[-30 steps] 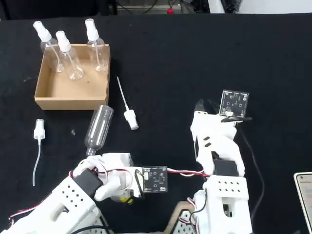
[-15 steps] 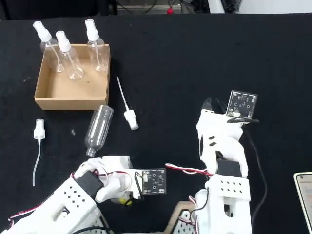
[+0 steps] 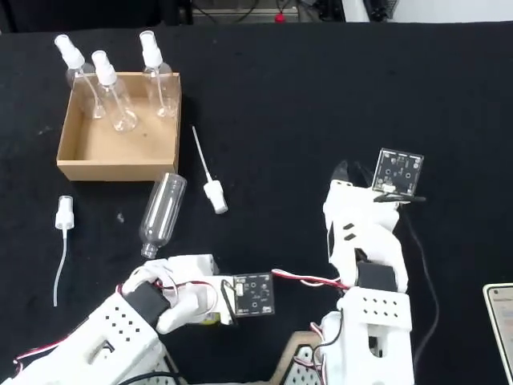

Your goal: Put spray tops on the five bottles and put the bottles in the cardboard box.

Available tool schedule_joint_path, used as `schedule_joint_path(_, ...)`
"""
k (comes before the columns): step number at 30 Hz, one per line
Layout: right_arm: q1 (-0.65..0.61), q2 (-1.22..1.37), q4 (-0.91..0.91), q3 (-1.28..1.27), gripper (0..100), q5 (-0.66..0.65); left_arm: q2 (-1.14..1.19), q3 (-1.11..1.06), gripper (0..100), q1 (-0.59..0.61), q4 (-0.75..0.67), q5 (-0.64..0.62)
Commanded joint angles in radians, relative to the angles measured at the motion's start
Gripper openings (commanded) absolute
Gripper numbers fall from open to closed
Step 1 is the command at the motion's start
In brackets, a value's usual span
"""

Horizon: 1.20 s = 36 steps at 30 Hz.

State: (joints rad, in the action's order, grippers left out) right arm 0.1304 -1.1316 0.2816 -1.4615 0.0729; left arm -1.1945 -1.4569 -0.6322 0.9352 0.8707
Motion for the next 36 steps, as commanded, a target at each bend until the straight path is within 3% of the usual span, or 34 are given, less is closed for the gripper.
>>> schedule_joint_path(1,0.014,-0.015,-0.026,0.025,6.7,0.002,-0.014,0.013,18,-0.013,-0.017,-0.040)
schedule_joint_path(5,0.014,-0.015,-0.026,0.025,6.7,0.002,-0.015,0.036,17,-0.002,-0.006,-0.054)
schedule_joint_path(9,0.014,-0.015,-0.026,0.025,6.7,0.002,-0.015,0.154,17,0.044,0.103,-0.133)
schedule_joint_path(16,0.014,-0.015,-0.026,0.025,6.7,0.002,-0.015,0.378,17,0.265,0.321,-0.143)
schedule_joint_path(23,0.014,-0.015,-0.026,0.025,6.7,0.002,-0.015,0.499,17,0.409,0.485,-0.144)
schedule_joint_path(29,0.012,-0.015,-0.023,0.025,6.7,0.002,-0.015,0.564,17,0.710,0.551,-0.138)
schedule_joint_path(36,0.012,-0.015,-0.023,0.025,6.7,0.002,-0.005,0.555,17,1.148,0.417,-0.141)
